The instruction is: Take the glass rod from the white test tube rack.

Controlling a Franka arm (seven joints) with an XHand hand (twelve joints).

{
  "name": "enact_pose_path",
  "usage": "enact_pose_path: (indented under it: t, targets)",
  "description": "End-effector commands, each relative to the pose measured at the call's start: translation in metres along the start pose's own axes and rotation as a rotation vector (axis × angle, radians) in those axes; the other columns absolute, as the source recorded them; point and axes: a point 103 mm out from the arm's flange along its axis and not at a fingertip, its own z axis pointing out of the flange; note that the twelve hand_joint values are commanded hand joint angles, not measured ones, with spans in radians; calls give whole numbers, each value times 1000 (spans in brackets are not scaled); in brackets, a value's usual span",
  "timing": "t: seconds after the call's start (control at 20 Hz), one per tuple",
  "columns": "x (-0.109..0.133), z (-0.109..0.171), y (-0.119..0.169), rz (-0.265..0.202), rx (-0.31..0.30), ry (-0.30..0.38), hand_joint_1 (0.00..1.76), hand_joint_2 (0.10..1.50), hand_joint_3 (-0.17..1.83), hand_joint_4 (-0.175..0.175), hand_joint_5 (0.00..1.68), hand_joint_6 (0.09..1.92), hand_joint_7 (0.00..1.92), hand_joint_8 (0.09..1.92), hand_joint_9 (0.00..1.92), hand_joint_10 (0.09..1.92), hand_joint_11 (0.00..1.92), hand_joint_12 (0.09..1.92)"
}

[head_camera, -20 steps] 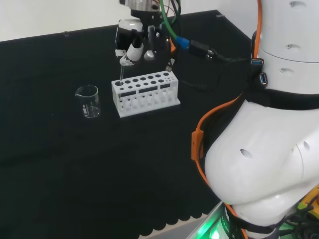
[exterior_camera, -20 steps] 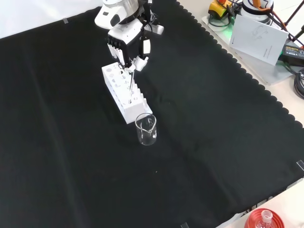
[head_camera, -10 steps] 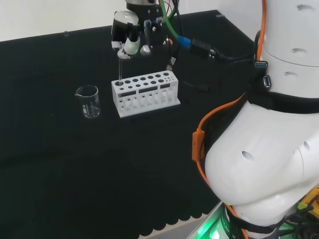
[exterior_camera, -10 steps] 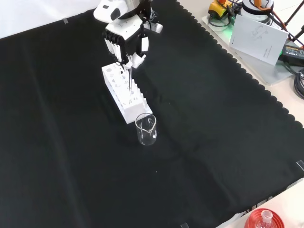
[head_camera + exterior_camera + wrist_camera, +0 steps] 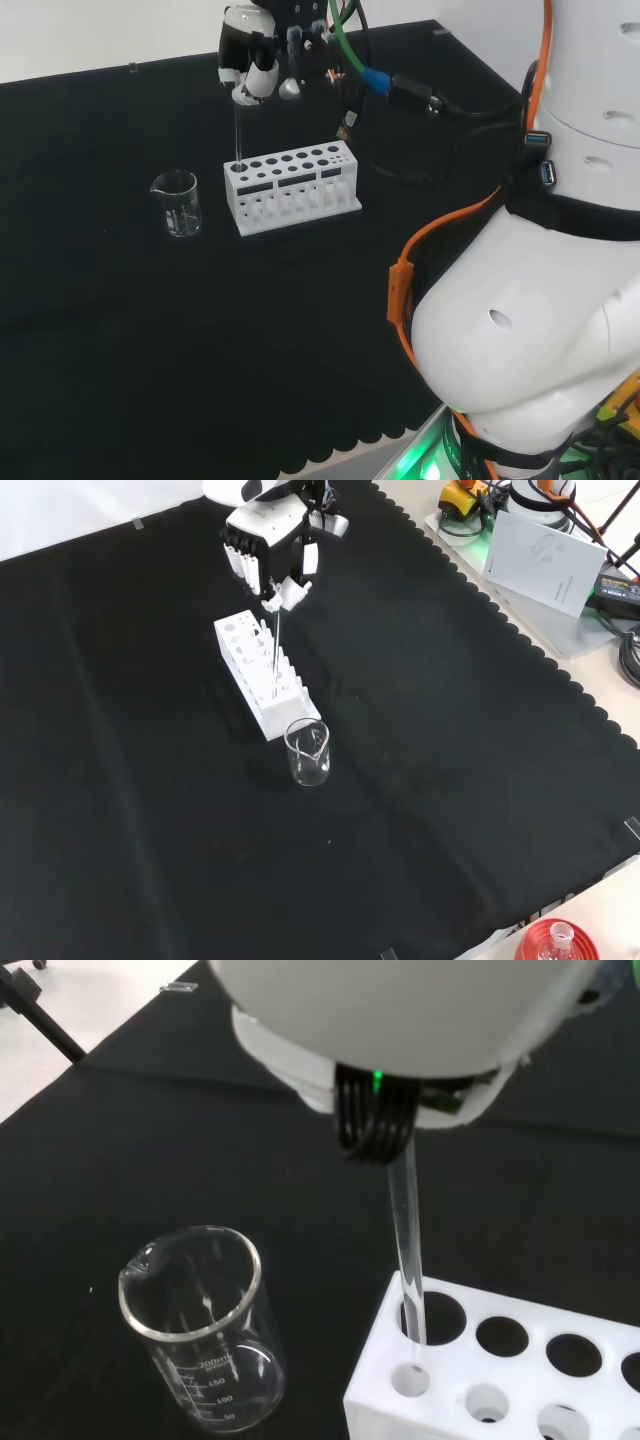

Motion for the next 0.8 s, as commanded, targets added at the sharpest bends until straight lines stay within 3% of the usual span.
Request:
enact_pose_path:
  t: [0.05,0.8]
  targets:
    - [7,-7,-5,4,-11,-7,1452,481,842,-175,1243,636,1464,492,1708,87,1557,583]
    - [23,-39,-17,11,-52,-35,1453,474,852,-175,1251,622,1471,486,1714,87,1569,556]
